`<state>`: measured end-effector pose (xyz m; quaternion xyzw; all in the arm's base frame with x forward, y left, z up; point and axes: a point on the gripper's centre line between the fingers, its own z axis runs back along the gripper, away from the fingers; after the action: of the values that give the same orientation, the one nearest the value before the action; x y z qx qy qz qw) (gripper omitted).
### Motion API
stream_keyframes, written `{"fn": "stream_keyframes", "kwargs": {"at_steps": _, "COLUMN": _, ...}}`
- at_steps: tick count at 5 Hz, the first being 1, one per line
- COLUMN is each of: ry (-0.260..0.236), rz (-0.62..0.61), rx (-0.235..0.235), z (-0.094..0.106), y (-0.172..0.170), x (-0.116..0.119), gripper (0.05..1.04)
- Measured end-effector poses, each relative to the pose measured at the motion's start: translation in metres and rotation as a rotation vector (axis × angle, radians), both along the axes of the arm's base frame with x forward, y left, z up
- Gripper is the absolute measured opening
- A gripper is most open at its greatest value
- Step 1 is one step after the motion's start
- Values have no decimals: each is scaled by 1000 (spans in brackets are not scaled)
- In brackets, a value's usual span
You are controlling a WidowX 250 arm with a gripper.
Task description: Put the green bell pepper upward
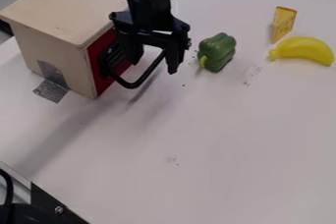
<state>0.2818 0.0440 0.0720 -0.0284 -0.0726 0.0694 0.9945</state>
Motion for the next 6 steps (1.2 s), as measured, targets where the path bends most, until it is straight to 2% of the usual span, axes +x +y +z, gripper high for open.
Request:
{"fn": "stream_keyframes", "kwargs": {"at_steps": 1, "ry": 30, "rz": 2, "rx": -7, "z": -8, "y": -1, "x": -4, "gripper": 997}}
{"fn": "stream_keyframes", "kwargs": {"at_steps": 2, "ry": 26, "rz": 4, "rx": -29, "z": -8, "y": -6, "x": 10, "gripper": 997}}
{"fn": "stream_keyframes", "kwargs": {"at_steps": 3, "ry": -11, "rz": 6, "rx": -37, "z": 5, "y": -12, "x": 38, "gripper": 997}}
{"fn": "stream_keyframes", "kwargs": {"at_steps": 4, "ry": -48, "rz": -2, "rx": -66, "z": 14, "y": -22, "x": 77, "gripper": 997}}
{"fn": "stream_keyframes", "kwargs": {"at_steps": 5, "ry": -85, "rz": -35, "rx": -76, "z": 17, "y": -35, "x": 117, "gripper": 997}}
{"fn": "stream_keyframes", "kwargs": {"at_steps": 6, "ry": -90, "rz": -74, "rx": -62, "z": 11, "y": -44, "x": 136, "gripper": 997}}
